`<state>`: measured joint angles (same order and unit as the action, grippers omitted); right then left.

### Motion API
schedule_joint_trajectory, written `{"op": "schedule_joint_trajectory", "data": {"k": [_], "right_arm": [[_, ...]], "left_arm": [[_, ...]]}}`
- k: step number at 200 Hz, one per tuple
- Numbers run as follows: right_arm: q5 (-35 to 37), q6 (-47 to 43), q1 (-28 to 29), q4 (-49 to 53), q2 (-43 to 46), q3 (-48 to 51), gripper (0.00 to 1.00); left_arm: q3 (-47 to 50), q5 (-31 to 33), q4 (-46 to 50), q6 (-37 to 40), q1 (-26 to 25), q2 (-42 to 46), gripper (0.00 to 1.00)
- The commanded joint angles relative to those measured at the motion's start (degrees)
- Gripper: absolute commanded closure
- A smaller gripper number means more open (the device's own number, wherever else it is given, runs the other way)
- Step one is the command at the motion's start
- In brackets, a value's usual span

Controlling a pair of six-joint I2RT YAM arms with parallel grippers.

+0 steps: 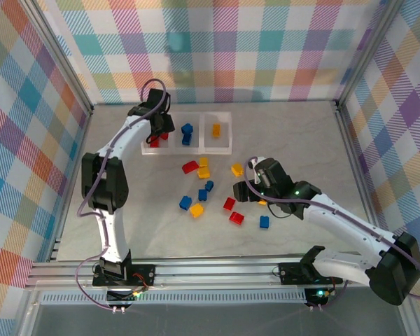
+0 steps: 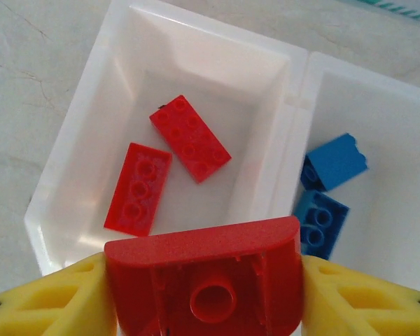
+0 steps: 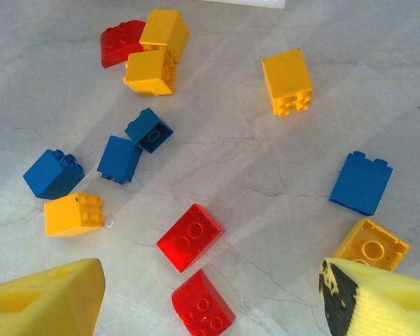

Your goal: Sort the legos into containers by color

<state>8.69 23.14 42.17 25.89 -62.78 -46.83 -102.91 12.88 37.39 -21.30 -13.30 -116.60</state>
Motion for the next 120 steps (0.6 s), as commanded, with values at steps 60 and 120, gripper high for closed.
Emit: {"op": "schedule_joint_trajectory", "data": {"k": [60, 120], "right_arm": [[0.25, 0.86, 0.9, 3.03, 1.35, 0.57, 0.19], [3.09, -3.5, 0.14, 0.72, -3.91, -1.81, 0.1]], "left_arm": [[-8.68, -1.22, 0.39, 1.98, 2.84, -6.55, 0.26], [0.08, -2.04, 0.19, 0.46, 2.48, 2.43, 0.24]]}}
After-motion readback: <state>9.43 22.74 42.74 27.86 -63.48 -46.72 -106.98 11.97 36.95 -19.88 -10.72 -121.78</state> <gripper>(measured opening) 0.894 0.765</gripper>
